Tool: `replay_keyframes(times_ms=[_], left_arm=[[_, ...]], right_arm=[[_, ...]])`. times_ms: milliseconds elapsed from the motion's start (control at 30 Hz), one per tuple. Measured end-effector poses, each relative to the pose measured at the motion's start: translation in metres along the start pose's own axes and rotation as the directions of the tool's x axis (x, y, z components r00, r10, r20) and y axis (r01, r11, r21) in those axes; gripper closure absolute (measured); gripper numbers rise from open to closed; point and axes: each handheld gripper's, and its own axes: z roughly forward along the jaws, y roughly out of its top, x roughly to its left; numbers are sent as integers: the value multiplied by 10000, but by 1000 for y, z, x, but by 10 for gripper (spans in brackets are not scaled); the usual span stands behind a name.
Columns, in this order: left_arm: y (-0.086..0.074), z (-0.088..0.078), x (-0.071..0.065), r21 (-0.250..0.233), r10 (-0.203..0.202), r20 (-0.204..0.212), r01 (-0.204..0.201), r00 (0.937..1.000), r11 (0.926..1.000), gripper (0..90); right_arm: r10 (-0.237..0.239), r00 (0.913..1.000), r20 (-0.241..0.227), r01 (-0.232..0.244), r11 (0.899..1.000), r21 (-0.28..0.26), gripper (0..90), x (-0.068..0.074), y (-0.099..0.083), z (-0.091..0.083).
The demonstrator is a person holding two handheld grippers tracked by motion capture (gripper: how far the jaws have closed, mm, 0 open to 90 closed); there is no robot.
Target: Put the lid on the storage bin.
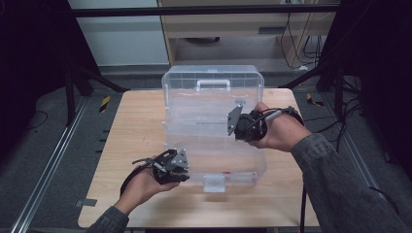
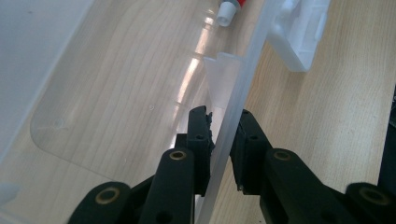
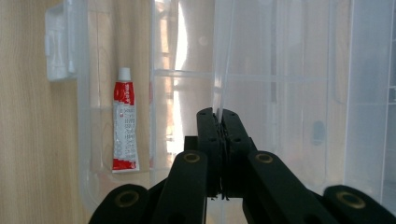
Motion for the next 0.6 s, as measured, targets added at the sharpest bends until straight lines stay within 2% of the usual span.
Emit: replay_keyframes(times_ms=[100,133,200,267,300,333,433,600], left_arm=[[0,0,-4,-25,-274,-120,274,9996,9996,772],[0,0,-4,-30,-55,-149,54,9999,10000,773],[0,0,-6,-20,-152,-154,152,9998,9999,776],[1,0,-8,-31,0,-206,-1,9998,10000,780],[2,1,-13,-62,-305,-270,304,9992,9995,782],[2,1,-13,-62,-305,-270,304,9992,9995,784],[2,1,-12,-80,39,-305,-42,9995,10000,785],[3,1,-11,-87,199,-314,-202,9993,9998,784]], right_arm=[[-20,10000,11,20,10000,58,875,-1,-2,0],[-11,10000,-3,11,10000,71,873,-2,-2,0],[-6,10000,-75,6,10000,24,870,-6,-3,1],[-14,9999,-104,15,9999,122,869,-9,-2,1],[-28,10000,-71,30,9999,168,868,-10,-2,2],[-28,10000,-71,30,9999,168,868,-10,-2,2],[-85,10000,-51,86,9996,265,869,-10,0,3],[-208,9998,-14,209,9997,126,874,-2,0,1]])
